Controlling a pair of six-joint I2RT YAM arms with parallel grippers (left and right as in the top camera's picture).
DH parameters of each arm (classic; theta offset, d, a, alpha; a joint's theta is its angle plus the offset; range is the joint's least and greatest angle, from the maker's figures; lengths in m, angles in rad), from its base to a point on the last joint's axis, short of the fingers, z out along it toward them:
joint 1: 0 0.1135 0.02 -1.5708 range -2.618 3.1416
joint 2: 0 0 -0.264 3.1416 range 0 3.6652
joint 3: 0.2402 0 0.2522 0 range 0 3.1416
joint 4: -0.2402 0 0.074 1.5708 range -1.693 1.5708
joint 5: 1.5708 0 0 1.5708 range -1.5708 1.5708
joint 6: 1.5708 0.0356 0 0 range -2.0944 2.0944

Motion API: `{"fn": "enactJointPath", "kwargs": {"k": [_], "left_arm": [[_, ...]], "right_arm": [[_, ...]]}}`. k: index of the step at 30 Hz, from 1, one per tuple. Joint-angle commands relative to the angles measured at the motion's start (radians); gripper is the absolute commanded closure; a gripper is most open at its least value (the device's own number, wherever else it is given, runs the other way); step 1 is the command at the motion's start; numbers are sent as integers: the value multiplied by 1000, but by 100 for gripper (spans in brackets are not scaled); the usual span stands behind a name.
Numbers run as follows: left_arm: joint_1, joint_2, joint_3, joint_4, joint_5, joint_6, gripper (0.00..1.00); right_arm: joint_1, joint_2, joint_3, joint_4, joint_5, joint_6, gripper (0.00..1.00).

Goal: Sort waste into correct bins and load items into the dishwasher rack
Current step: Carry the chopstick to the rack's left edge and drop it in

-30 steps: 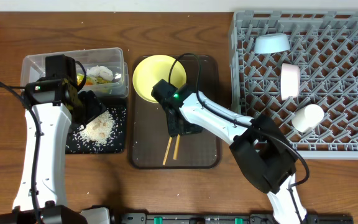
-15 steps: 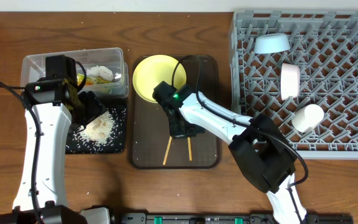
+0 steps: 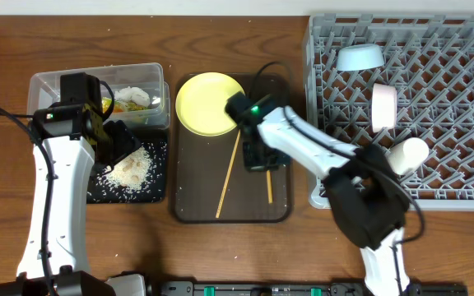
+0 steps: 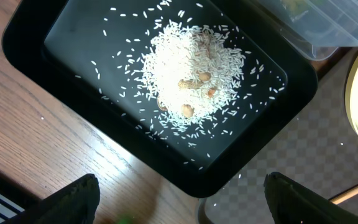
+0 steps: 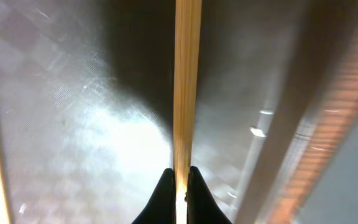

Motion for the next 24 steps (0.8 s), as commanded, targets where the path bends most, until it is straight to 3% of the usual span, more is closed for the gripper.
{"fn": "enactJointPath", "kwargs": {"k": [1,9,15,22,24], "left_arm": [[5,-3,0,-3,-19,9,13],[5,-3,0,-3,-19,9,13],[5,-3,0,-2,-19,9,13],[5,-3,0,-2,-19,9,13],[4,-3,0,-2,-19,9,13]], "right_arm": [[-50,-147,1,-10,7,-112,99],[-200,-322,1,-61,9,-244,99],[-317,-307,-19,-97,11,-324,99],[-358,-278,-121,-31,16,-340,99],[-359,-278,-136,-18,16,-356,92]]}}
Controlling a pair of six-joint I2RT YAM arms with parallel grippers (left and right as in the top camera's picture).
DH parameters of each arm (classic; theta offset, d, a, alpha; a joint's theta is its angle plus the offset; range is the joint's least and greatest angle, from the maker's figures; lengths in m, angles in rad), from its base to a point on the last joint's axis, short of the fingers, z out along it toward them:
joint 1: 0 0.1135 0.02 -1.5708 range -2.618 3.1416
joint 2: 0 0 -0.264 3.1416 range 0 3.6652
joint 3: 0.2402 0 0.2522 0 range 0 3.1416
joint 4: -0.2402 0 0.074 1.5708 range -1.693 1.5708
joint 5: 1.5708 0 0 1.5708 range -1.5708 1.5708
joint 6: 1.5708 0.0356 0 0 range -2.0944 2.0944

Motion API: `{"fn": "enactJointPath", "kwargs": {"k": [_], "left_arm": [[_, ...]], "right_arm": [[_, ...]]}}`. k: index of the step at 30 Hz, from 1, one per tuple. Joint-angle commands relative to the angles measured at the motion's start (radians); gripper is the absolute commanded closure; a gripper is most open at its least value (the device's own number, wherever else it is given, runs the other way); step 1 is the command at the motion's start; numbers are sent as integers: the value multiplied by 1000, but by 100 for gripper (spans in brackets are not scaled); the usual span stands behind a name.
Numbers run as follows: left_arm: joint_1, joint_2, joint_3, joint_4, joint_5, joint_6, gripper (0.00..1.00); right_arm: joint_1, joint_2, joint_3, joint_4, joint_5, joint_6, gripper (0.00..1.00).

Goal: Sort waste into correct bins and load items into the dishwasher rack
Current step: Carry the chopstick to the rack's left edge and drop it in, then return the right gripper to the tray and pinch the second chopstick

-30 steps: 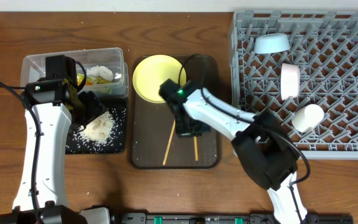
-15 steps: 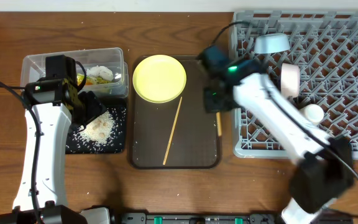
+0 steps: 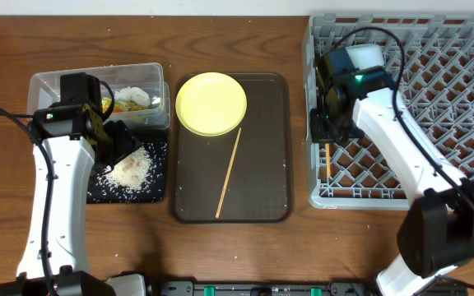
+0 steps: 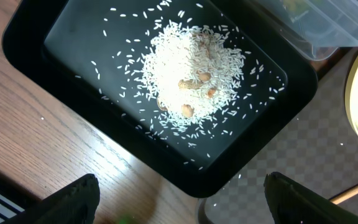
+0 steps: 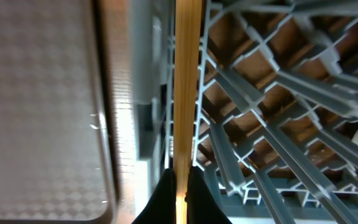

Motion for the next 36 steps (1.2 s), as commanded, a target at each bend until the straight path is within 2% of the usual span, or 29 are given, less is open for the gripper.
{"fn": "enactJointPath", "kwargs": {"k": [1,2,6,8,13,17,22,28,36], "left_arm": [[5,-3,0,-3,-19,8,13],[5,-3,0,-3,-19,8,12],[5,-3,0,-3,-19,8,13],[4,-3,0,-3,-19,8,12],[5,-3,0,-3,-19,9,12],[5,-3,0,-3,-19,9,12],[5,-3,0,-3,-20,9,12],[5,-3,0,-3,-19,9,12],[5,-3,0,-3,-19,9,12]], "right_arm": [[-8,10,-22,11,11,-45,85],[-8,10,-21,18,12,-45,80],[-9,7,6,25,19,-45,72],[-9,2,40,23,23,-63,63],[27,-12,178,23,-19,-69,59],[109,-13,213,114,-119,-56,56],[243,34,211,166,-132,63,43],[402,158,211,183,-116,220,38],[510,346,211,180,-112,362,40]]}}
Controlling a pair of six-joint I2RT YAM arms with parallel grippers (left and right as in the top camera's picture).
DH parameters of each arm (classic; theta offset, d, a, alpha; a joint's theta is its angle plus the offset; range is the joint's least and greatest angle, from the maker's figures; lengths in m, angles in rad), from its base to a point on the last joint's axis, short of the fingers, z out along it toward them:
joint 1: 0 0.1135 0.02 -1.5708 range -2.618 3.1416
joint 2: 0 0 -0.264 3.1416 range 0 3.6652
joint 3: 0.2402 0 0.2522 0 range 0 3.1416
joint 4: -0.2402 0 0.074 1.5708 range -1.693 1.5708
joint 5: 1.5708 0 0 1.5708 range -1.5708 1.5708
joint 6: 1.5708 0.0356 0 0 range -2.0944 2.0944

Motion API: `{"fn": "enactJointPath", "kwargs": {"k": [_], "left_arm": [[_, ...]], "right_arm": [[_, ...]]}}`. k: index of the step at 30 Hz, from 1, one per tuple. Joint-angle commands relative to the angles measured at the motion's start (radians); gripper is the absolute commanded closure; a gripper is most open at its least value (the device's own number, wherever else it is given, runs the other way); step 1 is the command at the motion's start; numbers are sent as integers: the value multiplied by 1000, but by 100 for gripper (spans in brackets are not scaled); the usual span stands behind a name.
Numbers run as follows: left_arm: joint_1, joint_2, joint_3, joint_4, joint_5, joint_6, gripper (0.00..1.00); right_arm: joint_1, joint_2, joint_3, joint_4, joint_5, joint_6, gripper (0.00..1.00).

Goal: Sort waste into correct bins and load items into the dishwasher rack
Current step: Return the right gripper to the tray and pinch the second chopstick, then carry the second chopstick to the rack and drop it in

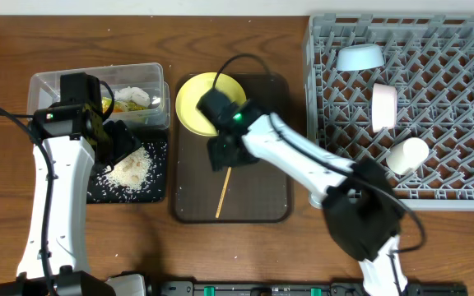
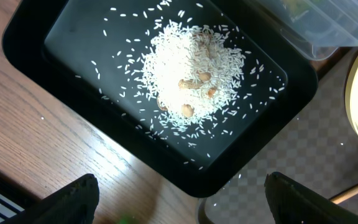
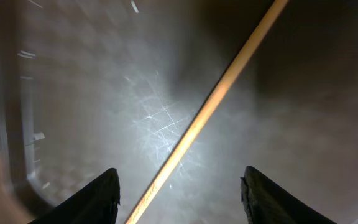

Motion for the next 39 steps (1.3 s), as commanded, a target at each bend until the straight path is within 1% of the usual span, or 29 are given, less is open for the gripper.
{"fn": "enactJointPath", "kwargs": {"k": [1,3,8,11,18,21,22,25,31,35,39], "left_arm": [[5,-3,0,-2,-19,9,12],[5,-3,0,-2,-19,9,12],[5,-3,0,-2,-19,8,12],[4,-3,0,-2,-19,9,12],[5,-3,0,-3,-19,9,12],[5,-3,0,-3,-19,9,12],[4,-3,0,-3,-19,8,12],[4,-3,0,-3,-19,9,12],[5,-3,0,-3,-19,8,12],[5,-3,0,-3,-19,8,12],[4,-3,0,-3,-19,8,12]], "right_arm": [[34,63,5,-3,8,90,41],[42,89,5,-3,15,99,42],[42,120,5,-24,63,108,49],[39,135,5,-68,98,113,60],[22,140,5,-114,113,115,78],[-5,137,5,-140,113,114,95],[-16,135,5,-147,113,114,98],[-53,129,6,-171,113,107,99],[-129,79,8,-200,113,37,99],[-183,-11,8,-210,113,-17,99],[-249,-162,8,-210,113,-137,99]]}}
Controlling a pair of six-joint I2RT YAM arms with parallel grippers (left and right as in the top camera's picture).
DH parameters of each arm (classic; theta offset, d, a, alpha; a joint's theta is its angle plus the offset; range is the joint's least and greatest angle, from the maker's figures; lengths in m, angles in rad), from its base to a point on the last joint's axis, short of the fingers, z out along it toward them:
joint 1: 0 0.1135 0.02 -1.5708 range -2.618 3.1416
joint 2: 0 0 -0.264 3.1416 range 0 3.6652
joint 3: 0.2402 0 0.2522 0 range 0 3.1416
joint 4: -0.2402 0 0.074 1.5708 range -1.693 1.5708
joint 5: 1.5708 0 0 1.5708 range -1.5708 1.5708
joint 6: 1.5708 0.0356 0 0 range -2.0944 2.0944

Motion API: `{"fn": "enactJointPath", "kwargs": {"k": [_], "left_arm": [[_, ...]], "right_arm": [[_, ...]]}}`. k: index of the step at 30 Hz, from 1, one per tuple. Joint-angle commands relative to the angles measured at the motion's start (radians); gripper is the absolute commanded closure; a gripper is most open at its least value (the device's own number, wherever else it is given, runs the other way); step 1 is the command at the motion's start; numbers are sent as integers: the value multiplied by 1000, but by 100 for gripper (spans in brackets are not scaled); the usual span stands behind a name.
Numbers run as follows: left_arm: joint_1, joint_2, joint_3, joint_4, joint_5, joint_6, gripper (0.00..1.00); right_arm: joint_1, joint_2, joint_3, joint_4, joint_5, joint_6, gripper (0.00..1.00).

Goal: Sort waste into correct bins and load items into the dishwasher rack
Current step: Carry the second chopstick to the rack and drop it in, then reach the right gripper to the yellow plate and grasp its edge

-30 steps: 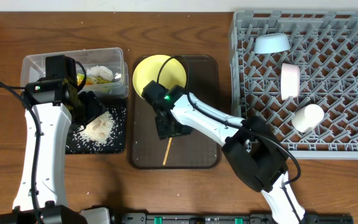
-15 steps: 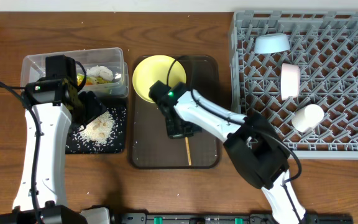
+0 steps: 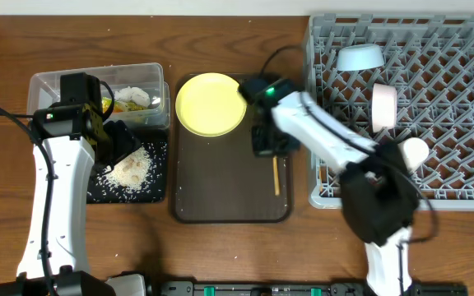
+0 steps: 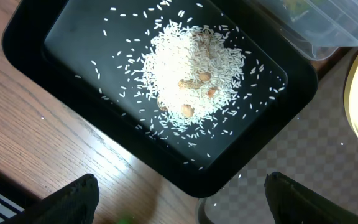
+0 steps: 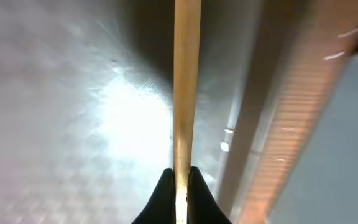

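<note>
My right gripper [image 5: 180, 177] is shut on a wooden chopstick [image 5: 186, 74], which points straight out from the fingers over the brown serving tray [image 5: 55, 93]. From overhead the chopstick [image 3: 276, 175] hangs over the tray's right side, under the right gripper [image 3: 267, 141]. A yellow plate [image 3: 211, 104] lies at the back of the tray [image 3: 220, 189]. The grey dishwasher rack [image 3: 319, 49] stands to the right. My left gripper [image 4: 179, 208] is open, hovering over the black tray [image 4: 36, 56] of rice and peanuts [image 4: 191, 81].
A clear container [image 3: 97, 82] of food scraps sits behind the black tray [image 3: 97, 189]. In the rack are a light blue bowl [image 3: 360, 57], a pink cup [image 3: 383, 105] and a white cup [image 3: 407, 152]. The rack's left wall is close beside the held chopstick.
My right gripper was open above the slanted chopstick on the tray's left half. Now it is shut on that chopstick and sits further right, near the rack. The left arm has not moved.
My right gripper was shut on one chopstick on the tray, a second lying slanted beside it. Then it held that chopstick over the rack's left edge. Then it was open over the remaining chopstick, and now it grips that one near the tray's right side.
</note>
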Motion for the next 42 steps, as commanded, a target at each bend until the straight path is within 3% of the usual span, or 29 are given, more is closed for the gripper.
{"fn": "enactJointPath", "kwargs": {"k": [1,6,13,21,27,30,37,42], "left_arm": [[4,-3,0,-3,-19,8,12],[5,-3,0,-3,-19,9,12],[4,-3,0,-2,-19,8,12],[4,-3,0,-2,-19,8,12],[4,-3,0,-2,-19,8,12],[4,-3,0,-2,-19,8,12],[5,-3,0,-2,-19,8,12],[4,-3,0,-2,-19,8,12]], "right_arm": [[-62,-184,9,-2,19,-140,99],[-149,-282,9,-48,108,-176,99],[-261,-264,-26,-88,122,-232,99],[-275,-261,-200,51,59,-232,99],[-275,-264,-219,114,50,-258,83],[-277,-264,-196,115,50,-261,57],[-261,-275,-53,103,24,-288,55],[-211,-275,16,246,-119,-325,50]]}}
